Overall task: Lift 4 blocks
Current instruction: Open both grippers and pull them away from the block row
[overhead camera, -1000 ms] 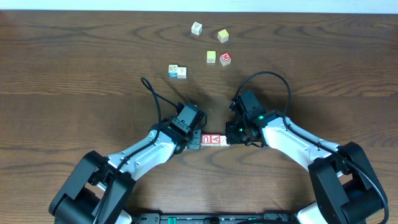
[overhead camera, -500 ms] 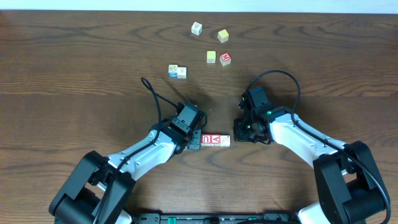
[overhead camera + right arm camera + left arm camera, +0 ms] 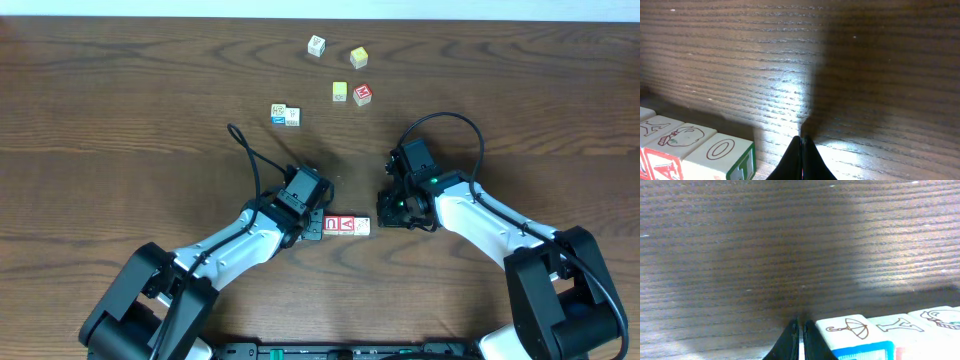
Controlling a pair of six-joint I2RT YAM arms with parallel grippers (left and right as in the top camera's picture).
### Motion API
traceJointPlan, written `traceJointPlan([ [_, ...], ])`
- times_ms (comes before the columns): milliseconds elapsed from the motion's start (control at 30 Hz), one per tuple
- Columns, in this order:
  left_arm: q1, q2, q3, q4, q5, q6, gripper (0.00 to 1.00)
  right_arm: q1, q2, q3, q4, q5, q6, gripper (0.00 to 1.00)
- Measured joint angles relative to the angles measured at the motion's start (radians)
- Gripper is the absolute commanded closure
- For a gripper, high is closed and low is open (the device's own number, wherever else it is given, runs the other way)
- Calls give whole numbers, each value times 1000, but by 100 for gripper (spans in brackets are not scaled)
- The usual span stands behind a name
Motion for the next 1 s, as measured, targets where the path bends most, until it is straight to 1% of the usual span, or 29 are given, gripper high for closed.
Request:
traceJointPlan([
  [367, 42, 0, 4, -20, -21, 0, 93, 0, 0, 0, -1, 0, -6, 99],
  [500, 76, -3, 8, -56, -67, 0, 93, 0, 0, 0, -1, 1, -7, 99],
  [633, 142, -44, 8, -126, -137, 3, 93, 0, 0, 0, -2, 13, -15, 99],
  [767, 218, -220, 9, -157, -204, 42, 93, -4, -2, 1, -1, 37, -23, 99],
  [867, 244, -409, 28, -165, -261, 83, 93, -23, -17, 3, -1, 46, -34, 99],
  [1000, 248, -711, 51, -174, -340, 138, 93, -72, -79, 13, -2, 57, -54, 99],
])
